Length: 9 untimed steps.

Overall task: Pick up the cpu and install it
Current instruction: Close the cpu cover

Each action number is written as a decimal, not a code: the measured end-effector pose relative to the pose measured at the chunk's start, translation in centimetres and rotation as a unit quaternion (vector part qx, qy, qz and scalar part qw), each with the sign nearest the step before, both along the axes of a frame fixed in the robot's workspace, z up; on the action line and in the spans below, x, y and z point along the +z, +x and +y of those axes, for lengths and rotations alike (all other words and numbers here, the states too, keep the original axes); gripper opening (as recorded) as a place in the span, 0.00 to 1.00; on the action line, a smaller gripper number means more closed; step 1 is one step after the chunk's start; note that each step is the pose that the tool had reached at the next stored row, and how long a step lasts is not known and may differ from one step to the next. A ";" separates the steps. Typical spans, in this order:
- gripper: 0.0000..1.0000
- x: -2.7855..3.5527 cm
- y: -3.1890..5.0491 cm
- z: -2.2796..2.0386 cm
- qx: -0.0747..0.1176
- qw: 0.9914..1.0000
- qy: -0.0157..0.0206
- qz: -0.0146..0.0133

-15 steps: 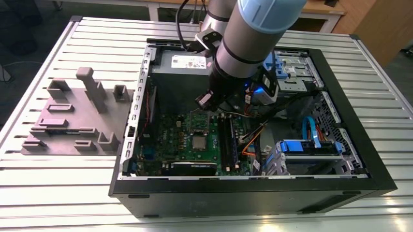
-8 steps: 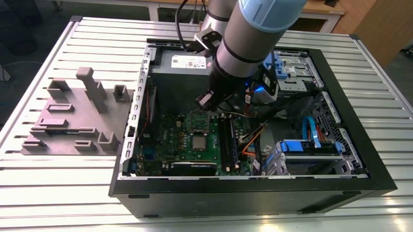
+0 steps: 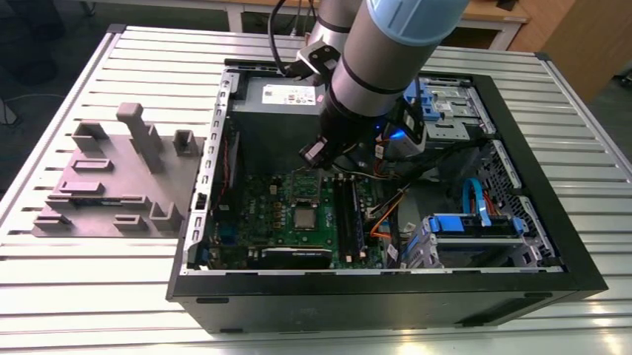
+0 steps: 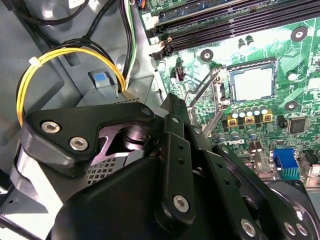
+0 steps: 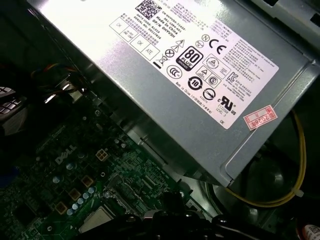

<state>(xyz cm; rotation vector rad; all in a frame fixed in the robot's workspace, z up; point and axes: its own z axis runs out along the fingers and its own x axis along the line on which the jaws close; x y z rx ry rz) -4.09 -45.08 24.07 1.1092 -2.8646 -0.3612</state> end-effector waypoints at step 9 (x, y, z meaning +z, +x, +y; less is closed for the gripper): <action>0.11 0.18 0.00 0.00 0.003 1.000 0.000 0.000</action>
